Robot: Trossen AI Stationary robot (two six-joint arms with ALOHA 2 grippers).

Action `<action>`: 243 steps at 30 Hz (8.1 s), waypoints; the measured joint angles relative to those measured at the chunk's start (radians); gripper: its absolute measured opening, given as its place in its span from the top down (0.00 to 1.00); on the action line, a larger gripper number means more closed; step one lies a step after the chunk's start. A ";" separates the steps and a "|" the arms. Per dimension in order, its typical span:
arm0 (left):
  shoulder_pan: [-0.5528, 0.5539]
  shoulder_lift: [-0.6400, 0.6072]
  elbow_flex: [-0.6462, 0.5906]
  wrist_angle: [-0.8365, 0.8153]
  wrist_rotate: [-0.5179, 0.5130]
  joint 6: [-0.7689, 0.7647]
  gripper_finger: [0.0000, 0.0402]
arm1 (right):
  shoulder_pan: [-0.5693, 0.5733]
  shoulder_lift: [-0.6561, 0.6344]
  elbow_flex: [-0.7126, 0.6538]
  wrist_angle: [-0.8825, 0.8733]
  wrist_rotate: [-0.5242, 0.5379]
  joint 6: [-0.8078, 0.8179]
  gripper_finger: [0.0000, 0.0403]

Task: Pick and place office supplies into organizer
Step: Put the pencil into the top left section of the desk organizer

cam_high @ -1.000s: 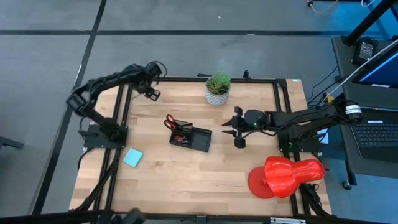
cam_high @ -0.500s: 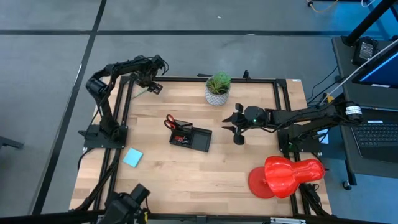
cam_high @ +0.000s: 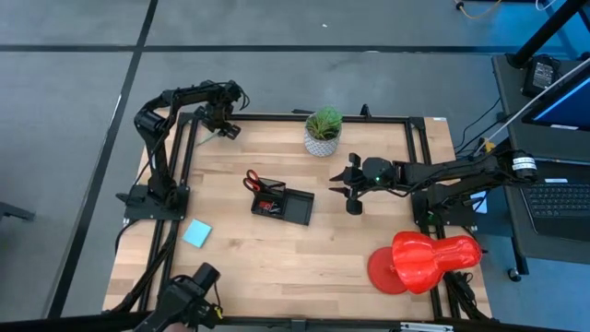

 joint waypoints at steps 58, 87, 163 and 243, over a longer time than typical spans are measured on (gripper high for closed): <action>-0.136 0.139 0.096 -0.239 -0.081 0.060 1.00 | 0.000 0.000 0.001 -0.001 0.003 -0.077 0.66; -0.197 0.102 0.061 -0.227 -0.009 0.034 0.99 | 0.001 0.000 0.001 -0.036 0.003 -0.073 0.66; -0.545 0.029 -0.243 -0.189 -0.041 -0.305 0.98 | 0.002 0.000 0.001 -0.153 0.002 -0.016 0.66; -1.447 -0.261 -0.686 0.499 -0.625 -1.580 0.75 | 0.002 0.000 0.000 -0.210 0.002 -0.049 0.66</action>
